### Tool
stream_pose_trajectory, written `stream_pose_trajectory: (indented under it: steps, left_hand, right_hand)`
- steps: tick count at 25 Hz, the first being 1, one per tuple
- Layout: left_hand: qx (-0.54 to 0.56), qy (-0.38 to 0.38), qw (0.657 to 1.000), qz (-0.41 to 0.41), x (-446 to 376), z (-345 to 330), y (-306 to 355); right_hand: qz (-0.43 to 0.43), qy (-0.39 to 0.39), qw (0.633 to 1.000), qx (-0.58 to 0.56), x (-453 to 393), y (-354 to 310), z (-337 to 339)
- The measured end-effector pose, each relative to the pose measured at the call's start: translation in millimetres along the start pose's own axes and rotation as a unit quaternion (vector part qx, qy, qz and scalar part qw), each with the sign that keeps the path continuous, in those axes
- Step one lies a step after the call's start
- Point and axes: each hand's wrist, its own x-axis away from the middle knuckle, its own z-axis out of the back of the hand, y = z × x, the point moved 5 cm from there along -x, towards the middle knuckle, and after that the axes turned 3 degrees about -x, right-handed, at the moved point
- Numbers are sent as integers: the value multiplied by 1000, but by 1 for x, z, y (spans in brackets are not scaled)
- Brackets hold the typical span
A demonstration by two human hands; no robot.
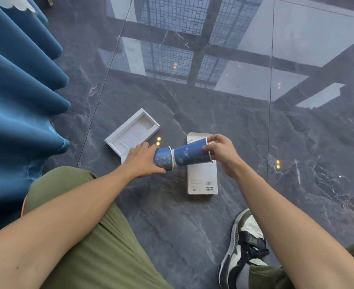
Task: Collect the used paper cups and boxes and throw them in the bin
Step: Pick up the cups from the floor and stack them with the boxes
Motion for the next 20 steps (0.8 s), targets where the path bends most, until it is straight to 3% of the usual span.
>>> stream_pose_trajectory:
  steps: [6,10,16,20]
  left_hand:
    - [135,23,991,-4,7,13,-2]
    - [176,48,983,25,8,22,-10]
    - [209,79,970,94,8,36,-34]
    - [234,104,956,144,16,53,-62]
  right_hand:
    - [25,-81,996,-32,1,-4,-44]
    - [51,-109,993,3,3,-15,-84]
    - [123,-216,965,88,9,-41,-140]
    - [185,-186,958,115,3,-65,-162]
